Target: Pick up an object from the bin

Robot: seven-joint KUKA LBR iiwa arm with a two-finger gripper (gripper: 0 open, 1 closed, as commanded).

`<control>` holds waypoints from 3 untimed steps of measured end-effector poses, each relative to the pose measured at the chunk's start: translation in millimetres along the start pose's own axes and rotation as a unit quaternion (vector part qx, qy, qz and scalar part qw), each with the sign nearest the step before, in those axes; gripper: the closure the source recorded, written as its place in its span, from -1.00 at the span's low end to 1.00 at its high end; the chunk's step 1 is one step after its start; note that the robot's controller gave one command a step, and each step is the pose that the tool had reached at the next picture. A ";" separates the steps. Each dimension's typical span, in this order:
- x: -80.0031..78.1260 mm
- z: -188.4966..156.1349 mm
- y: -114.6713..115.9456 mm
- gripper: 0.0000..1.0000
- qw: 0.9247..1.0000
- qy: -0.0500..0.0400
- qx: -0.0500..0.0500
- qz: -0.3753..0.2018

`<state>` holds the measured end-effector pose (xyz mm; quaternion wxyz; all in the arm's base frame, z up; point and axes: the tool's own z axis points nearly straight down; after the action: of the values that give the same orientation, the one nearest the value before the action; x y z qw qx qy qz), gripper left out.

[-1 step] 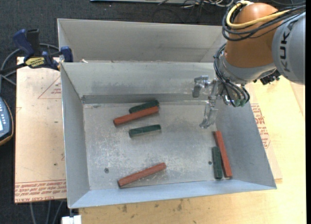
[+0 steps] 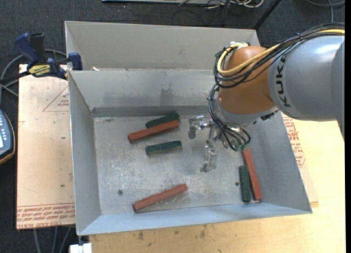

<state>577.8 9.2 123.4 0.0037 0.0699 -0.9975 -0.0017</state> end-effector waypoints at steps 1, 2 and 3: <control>-60.9 53.6 48.2 -1.00 0.999 -0.008 0.001 -0.052; -61.5 49.0 46.1 1.00 0.999 -0.009 0.002 -0.050; -62.4 28.3 56.4 1.00 0.960 -0.006 0.003 -0.281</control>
Offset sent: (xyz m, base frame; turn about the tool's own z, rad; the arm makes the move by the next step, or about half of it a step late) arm 0.0507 0.0529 -0.0534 -0.1022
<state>631.5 73.8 94.8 -0.0031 0.3471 -0.9378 -0.0003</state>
